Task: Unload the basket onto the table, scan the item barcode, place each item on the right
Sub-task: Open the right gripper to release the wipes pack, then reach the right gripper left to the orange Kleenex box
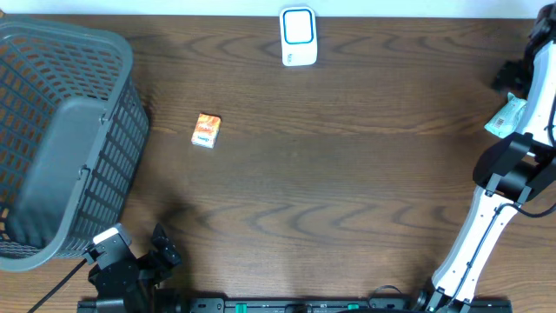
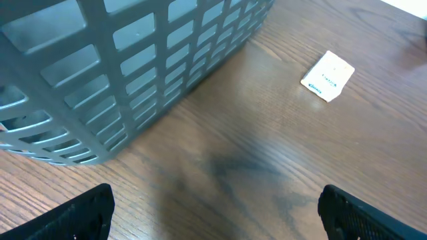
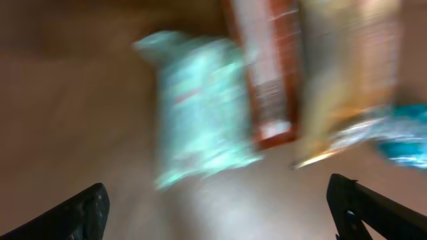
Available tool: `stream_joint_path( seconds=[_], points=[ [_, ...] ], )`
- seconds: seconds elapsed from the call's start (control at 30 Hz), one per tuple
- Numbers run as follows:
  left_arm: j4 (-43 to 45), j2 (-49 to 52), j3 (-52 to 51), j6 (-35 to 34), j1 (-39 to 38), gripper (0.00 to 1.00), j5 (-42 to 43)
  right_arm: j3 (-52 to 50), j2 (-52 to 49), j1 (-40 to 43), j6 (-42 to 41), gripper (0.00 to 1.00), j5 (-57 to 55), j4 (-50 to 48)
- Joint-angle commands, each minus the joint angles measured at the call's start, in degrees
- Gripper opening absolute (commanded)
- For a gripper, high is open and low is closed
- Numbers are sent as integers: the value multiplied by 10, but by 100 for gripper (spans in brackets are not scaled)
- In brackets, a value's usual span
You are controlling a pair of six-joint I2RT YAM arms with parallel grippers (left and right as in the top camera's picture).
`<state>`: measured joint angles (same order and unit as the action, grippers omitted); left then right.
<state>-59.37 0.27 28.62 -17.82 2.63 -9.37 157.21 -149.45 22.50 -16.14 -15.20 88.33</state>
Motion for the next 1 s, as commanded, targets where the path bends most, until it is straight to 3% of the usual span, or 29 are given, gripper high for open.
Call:
stream_joint_path(
  seconds=[0.0, 0.13, 0.37, 0.5, 0.6, 0.7, 0.8, 0.83, 0.87, 0.9, 0.97],
  points=[
    [0, 0, 1, -1, 2, 98, -3, 0, 67, -40, -10, 99, 279, 17],
    [0, 0, 1, -1, 2, 98, -3, 0, 74, -108, -10, 99, 458, 61],
    [0, 0, 1, -1, 2, 98, -3, 0, 73, -279, 14, 99, 468, 83],
    [0, 0, 1, 0, 2, 98, -3, 0, 73, -376, 93, 99, 468, 52],
    [0, 0, 1, -1, 2, 98, -3, 0, 68, -445, 222, 99, 468, 7],
    [0, 0, 1, -1, 2, 98, -3, -2, 52, -500, 272, 98, 450, -32],
    [0, 0, 1, 0, 2, 98, -3, -3, 27, -541, 337, 69, 408, -83],
    [0, 0, 1, -1, 2, 98, -3, -3, 17, -552, 340, 71, 400, -101],
    [0, 0, 1, 0, 2, 98, -3, -3, 7, -562, 340, 81, 400, -118],
    [0, 0, 1, -1, 2, 98, -3, -3, -3, -570, 341, 99, 402, -135],
    [0, 0, 1, -1, 2, 98, -3, -3, -26, -585, 365, 99, 411, -169]
  ],
)
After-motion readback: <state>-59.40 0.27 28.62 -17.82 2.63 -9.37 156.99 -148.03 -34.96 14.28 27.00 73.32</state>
